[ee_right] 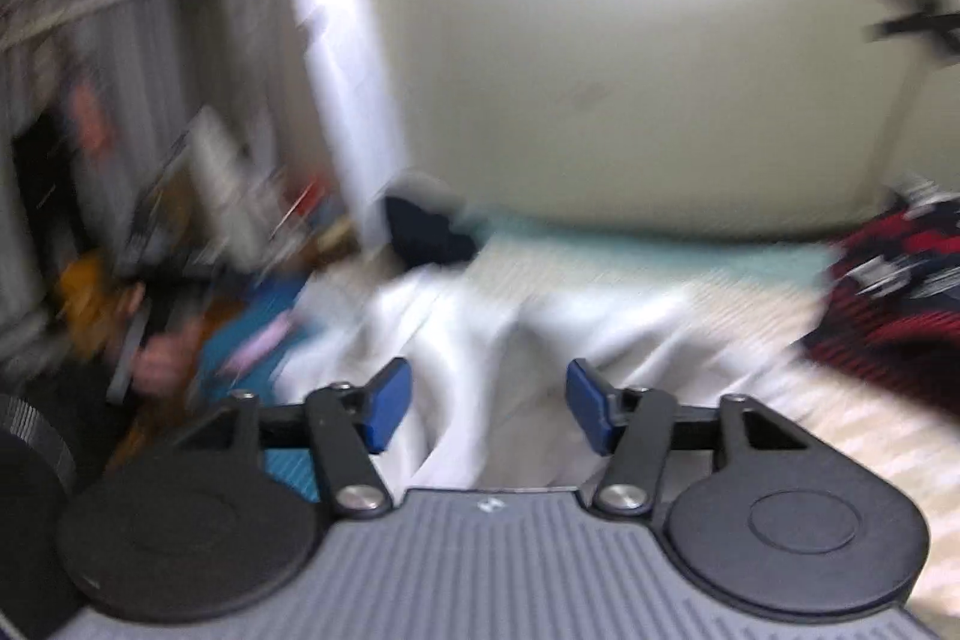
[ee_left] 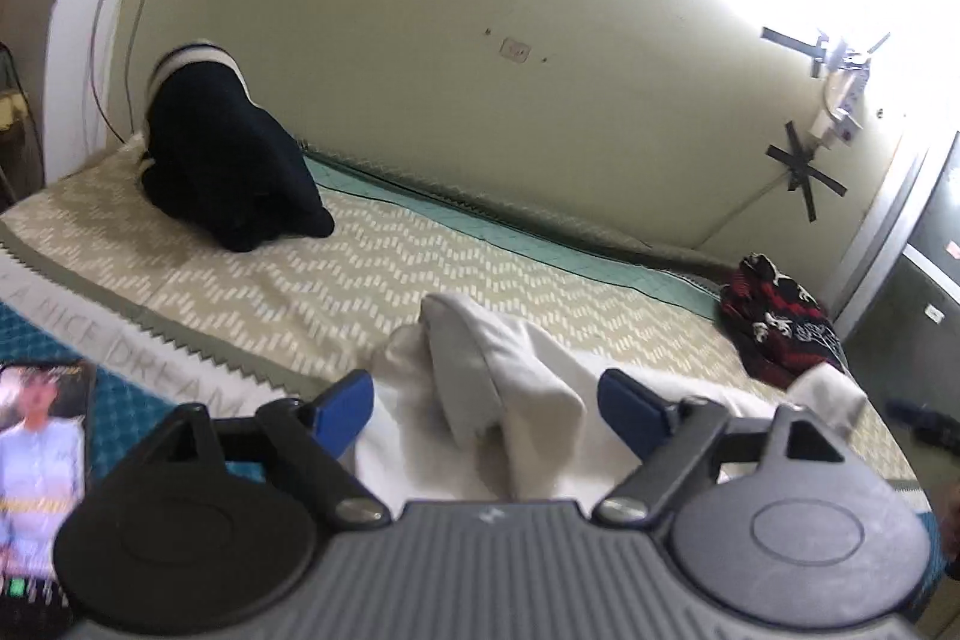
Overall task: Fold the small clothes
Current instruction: 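Grasp the white shirt collar with both grippers and lift it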
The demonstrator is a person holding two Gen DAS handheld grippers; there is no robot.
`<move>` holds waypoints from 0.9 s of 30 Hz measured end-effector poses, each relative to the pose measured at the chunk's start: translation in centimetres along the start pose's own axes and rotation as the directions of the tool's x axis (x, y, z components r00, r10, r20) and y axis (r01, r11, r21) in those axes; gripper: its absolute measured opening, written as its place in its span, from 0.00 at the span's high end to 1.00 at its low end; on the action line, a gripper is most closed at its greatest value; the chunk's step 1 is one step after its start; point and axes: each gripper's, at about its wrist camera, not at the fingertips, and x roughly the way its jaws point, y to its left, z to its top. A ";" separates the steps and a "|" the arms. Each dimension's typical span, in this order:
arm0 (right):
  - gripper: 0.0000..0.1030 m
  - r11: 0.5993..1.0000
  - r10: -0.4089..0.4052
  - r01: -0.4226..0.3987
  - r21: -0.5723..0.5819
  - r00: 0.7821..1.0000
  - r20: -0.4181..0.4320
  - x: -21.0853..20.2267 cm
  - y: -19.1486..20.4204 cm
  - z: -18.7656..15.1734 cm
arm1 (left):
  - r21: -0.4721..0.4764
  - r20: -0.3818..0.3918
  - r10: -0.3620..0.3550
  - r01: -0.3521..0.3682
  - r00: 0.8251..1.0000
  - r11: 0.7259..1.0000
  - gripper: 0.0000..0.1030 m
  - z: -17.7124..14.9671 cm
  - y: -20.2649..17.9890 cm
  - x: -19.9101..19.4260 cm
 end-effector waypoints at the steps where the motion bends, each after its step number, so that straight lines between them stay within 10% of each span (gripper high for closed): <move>1: 0.45 0.998 -0.052 0.051 0.029 0.998 0.019 0.2 -0.2 0.6 | -0.021 -0.024 -0.005 0.005 1.000 1.000 0.18 0.6 0.5 1.3; 5: 0.42 0.977 -0.179 0.178 0.117 0.984 -0.001 3.0 -1.0 1.4 | -0.106 -0.124 -0.033 0.019 0.992 0.994 0.24 0.9 1.5 6.7; 6: 0.43 0.975 -0.170 0.173 0.141 0.985 -0.032 4.1 -1.2 1.1 | -0.117 -0.144 -0.029 0.012 0.989 0.993 0.38 0.1 1.5 7.5; 8: 0.60 0.972 -0.141 0.157 0.177 0.985 -0.103 5.1 -1.6 0.3 | -0.145 -0.192 -0.067 0.039 0.979 0.989 0.81 -0.2 1.6 8.9; 9: 0.96 0.974 -0.129 0.152 0.169 0.982 -0.138 5.5 -1.5 -0.2 | -0.149 -0.205 -0.078 0.047 0.976 0.988 0.88 -0.4 1.6 8.9; 10: 0.97 0.976 -0.139 0.162 0.148 0.978 -0.154 4.8 -1.8 -0.3 | -0.135 -0.193 -0.069 0.043 0.979 0.990 0.89 -0.5 1.5 8.4; 16: 0.99 0.940 -0.309 0.322 0.110 0.944 -0.117 -1.9 -2.2 -1.7 | -0.071 -0.103 -0.069 0.062 0.992 0.996 0.90 -0.4 1.9 2.2; 21: 0.96 0.902 -0.399 0.427 0.066 0.882 -0.251 -0.4 -3.8 -5.9 | -0.058 -0.199 0.055 -0.068 0.978 0.996 0.78 -2.0 2.9 5.5; 23: 0.85 0.896 -0.404 0.431 0.102 0.890 -0.212 -0.4 -4.1 -6.2 | -0.084 -0.214 0.055 -0.075 0.975 0.994 0.77 -2.5 3.6 6.4; 25: 0.53 0.891 -0.400 0.428 0.153 0.898 -0.182 -1.5 -4.3 -5.6 | -0.093 -0.185 0.032 -0.050 0.982 0.994 0.71 -2.2 3.7 5.4; 27: 0.54 0.897 -0.396 0.415 0.155 0.908 -0.135 -3.1 -4.2 -4.5 | -0.075 -0.121 0.029 -0.039 0.992 0.996 0.53 -1.5 3.7 3.8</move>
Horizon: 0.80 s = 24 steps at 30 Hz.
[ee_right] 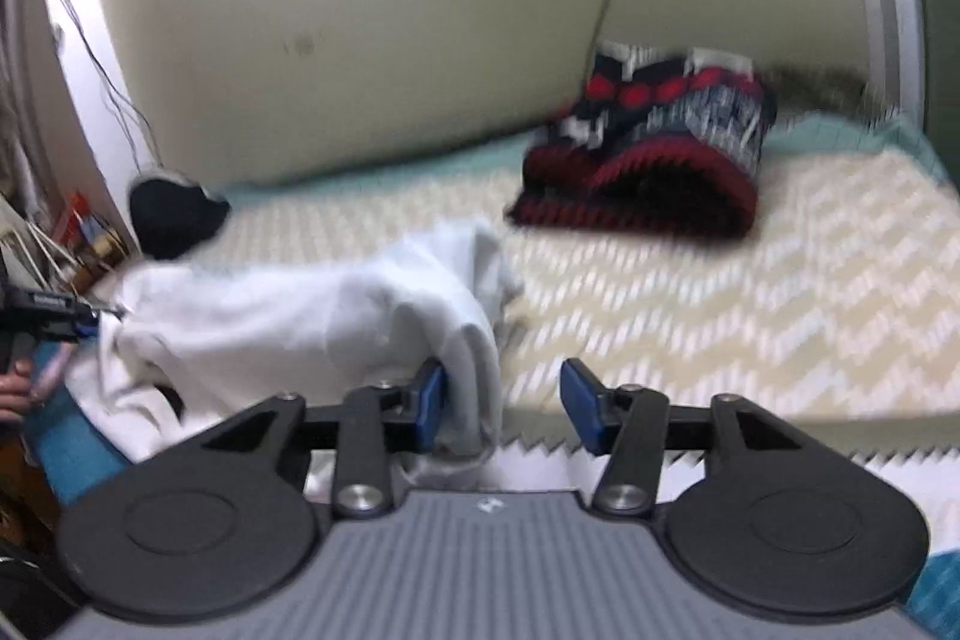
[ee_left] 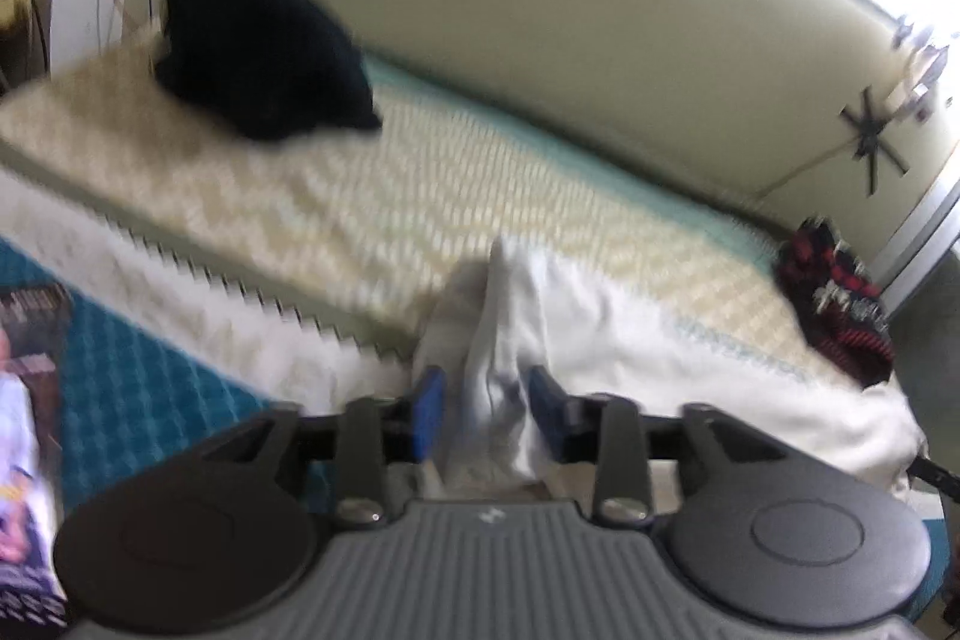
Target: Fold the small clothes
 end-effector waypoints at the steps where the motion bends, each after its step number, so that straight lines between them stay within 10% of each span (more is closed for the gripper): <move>1: 0.54 1.000 -0.009 0.009 0.000 1.000 0.023 -0.7 -0.2 0.6 | 0.002 0.028 0.000 0.000 1.000 1.000 0.41 0.5 0.0 -0.6; 8: 0.42 0.987 0.111 -0.116 0.112 0.992 0.052 2.2 -0.5 3.3 | 0.065 -0.015 0.006 -0.005 1.000 0.998 0.32 3.8 -1.7 3.4; 11: 0.48 0.990 0.109 -0.103 0.100 0.993 -0.053 6.3 0.1 3.1 | 0.068 -0.083 0.013 -0.007 0.996 0.998 0.82 3.7 -2.2 6.4; 12: 0.69 0.990 0.118 -0.112 0.090 0.991 -0.067 7.1 0.4 2.9 | 0.055 -0.085 0.006 -0.001 0.996 0.998 0.90 3.5 -2.1 6.4; 18: 0.91 0.995 0.083 -0.091 0.030 0.978 0.193 6.1 1.2 3.6 | -0.011 0.079 -0.034 0.035 0.996 0.999 0.91 3.2 -1.4 4.1; 24: 0.89 0.998 0.018 -0.022 0.062 0.998 0.066 9.8 0.1 2.7 | 0.042 0.042 0.078 -0.080 0.996 0.996 0.82 1.9 -1.9 7.1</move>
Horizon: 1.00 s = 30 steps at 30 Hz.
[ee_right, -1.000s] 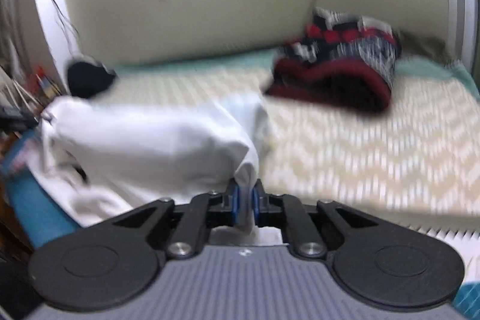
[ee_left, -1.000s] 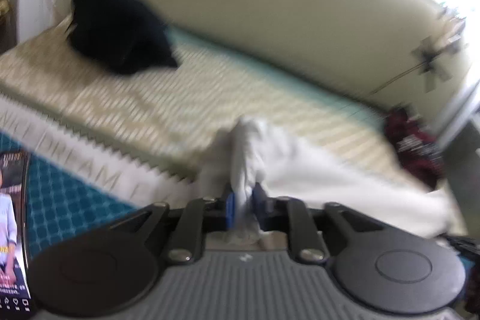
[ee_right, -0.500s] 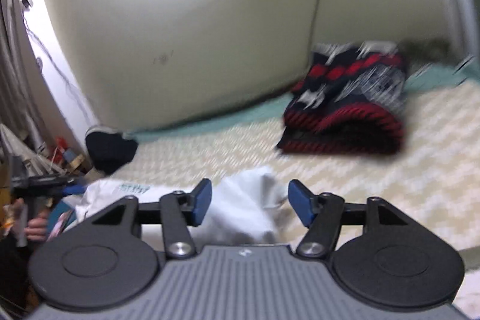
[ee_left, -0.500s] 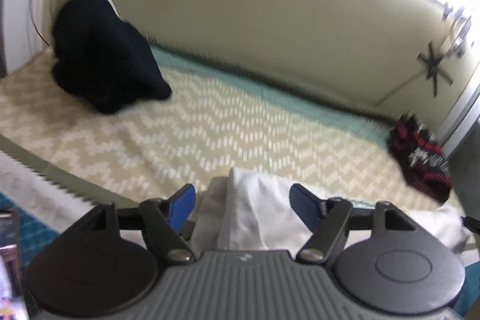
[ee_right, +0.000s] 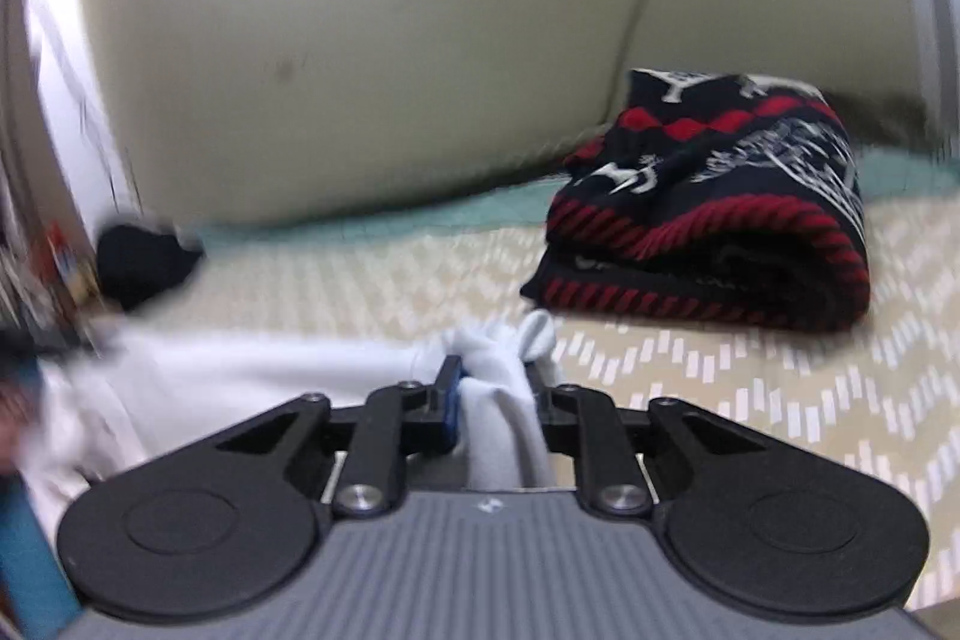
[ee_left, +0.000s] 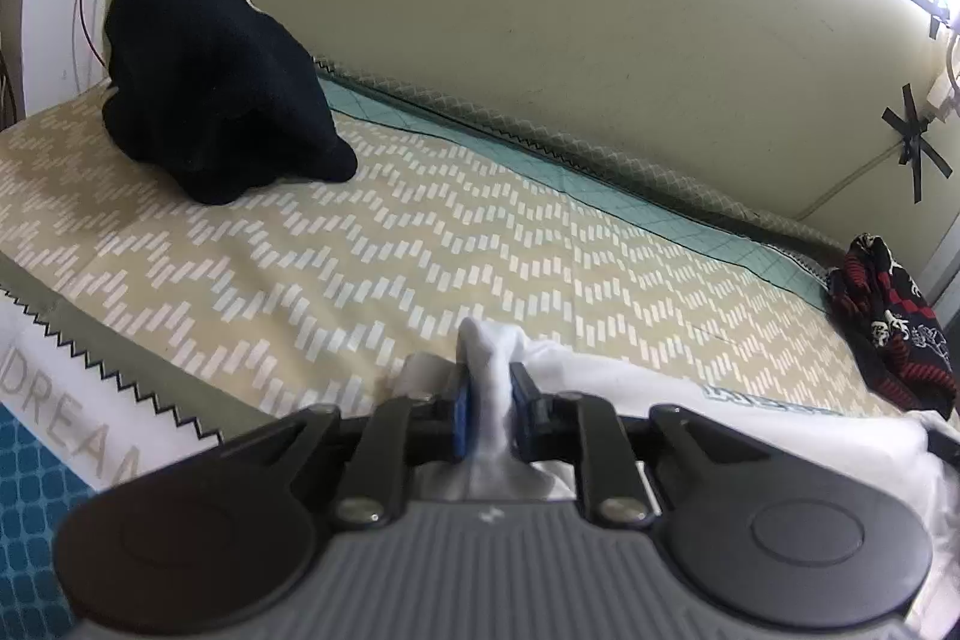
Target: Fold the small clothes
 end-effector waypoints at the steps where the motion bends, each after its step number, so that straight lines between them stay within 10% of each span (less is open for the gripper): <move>1: 0.79 1.000 0.011 -0.011 0.028 1.000 -0.021 -0.2 -0.4 0.1 | 0.005 0.001 0.013 -0.013 1.000 1.000 0.76 0.1 -0.2 -0.5; 3: 0.43 1.000 -0.008 0.009 0.020 0.999 -0.035 -1.4 -0.5 0.2 | 0.018 0.041 0.045 -0.045 0.998 0.999 0.64 0.2 -0.1 -2.3; 8: 0.57 0.996 -0.088 0.091 -0.019 0.991 0.105 -6.7 0.1 1.6 | -0.016 0.167 -0.029 0.032 0.986 0.999 0.63 0.4 0.0 -7.9; 11: 0.67 0.995 0.087 -0.082 -0.049 0.990 0.114 -6.6 3.2 3.1 | 0.066 0.166 -0.116 0.106 0.979 0.992 0.64 0.2 -2.6 -8.3; 16: 0.68 0.917 0.305 -0.317 -0.241 0.948 -0.085 0.2 12.5 2.0 | 0.177 0.085 -0.167 0.150 0.982 0.973 0.62 -1.9 -6.7 -5.1; 19: 0.71 0.912 0.250 -0.325 -0.250 0.925 -0.287 7.3 14.4 -0.1 | 0.171 0.011 -0.110 0.106 0.994 0.980 0.63 -3.2 -6.8 -2.1; 22: 1.00 0.927 0.216 -0.281 -0.248 0.942 -0.258 9.6 13.3 -0.1 | 0.195 0.022 -0.086 0.080 0.996 0.978 0.63 -4.2 -6.9 -1.2; 26: 1.00 0.948 0.277 -0.306 -0.086 0.928 -0.247 8.4 11.0 0.4 | 0.183 0.015 -0.083 0.078 0.996 0.980 0.61 -4.4 -6.9 -2.1; 30: 0.80 0.962 0.197 -0.219 -0.162 0.970 -0.142 3.5 9.4 0.0 | 0.114 0.018 -0.176 0.172 0.984 0.978 0.54 -3.2 -7.4 -2.5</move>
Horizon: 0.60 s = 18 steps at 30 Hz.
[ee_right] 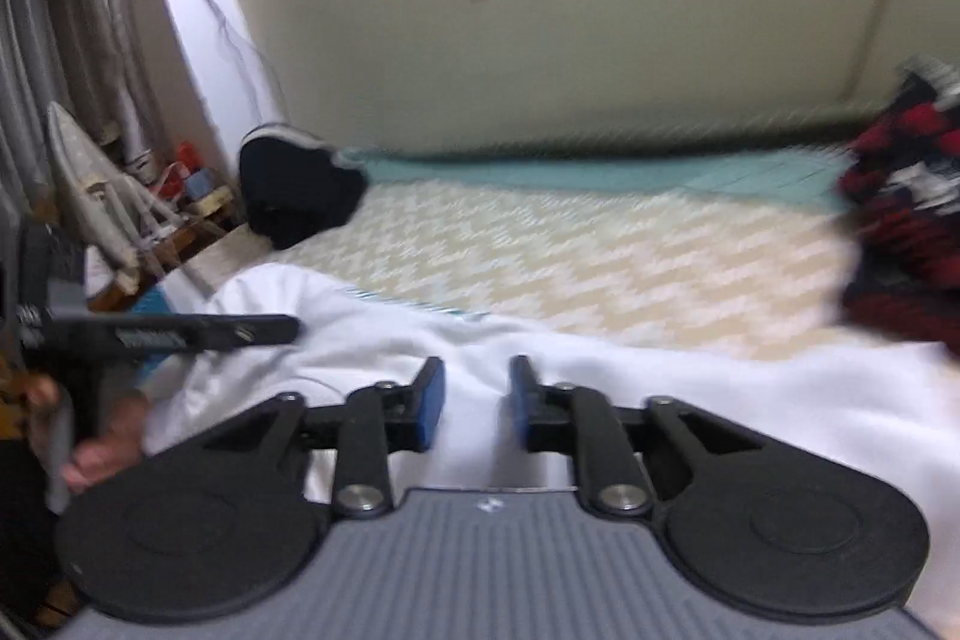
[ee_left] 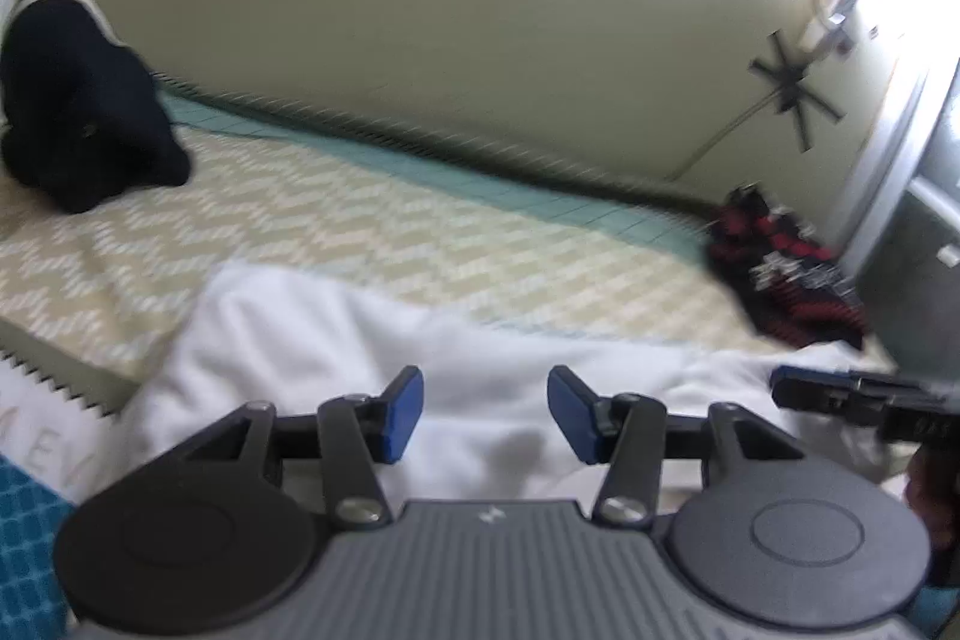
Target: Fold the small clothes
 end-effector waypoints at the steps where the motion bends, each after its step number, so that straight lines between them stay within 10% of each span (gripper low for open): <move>1: 0.73 0.999 -0.041 0.041 0.009 0.999 0.020 -1.0 -0.7 0.0 | 0.013 0.003 -0.009 0.009 1.000 1.000 0.54 0.2 -0.7 0.2; 9: 0.91 0.968 -0.168 0.160 0.193 0.985 0.030 -7.2 -7.1 -4.3 | 0.131 -0.066 -0.031 0.039 0.997 0.991 0.47 -1.0 -5.2 4.1; 18: 0.77 0.961 -0.146 0.114 0.252 0.983 0.111 -8.7 -6.8 -4.1 | 0.145 -0.044 -0.045 0.051 0.998 0.988 0.45 -1.6 -4.7 3.8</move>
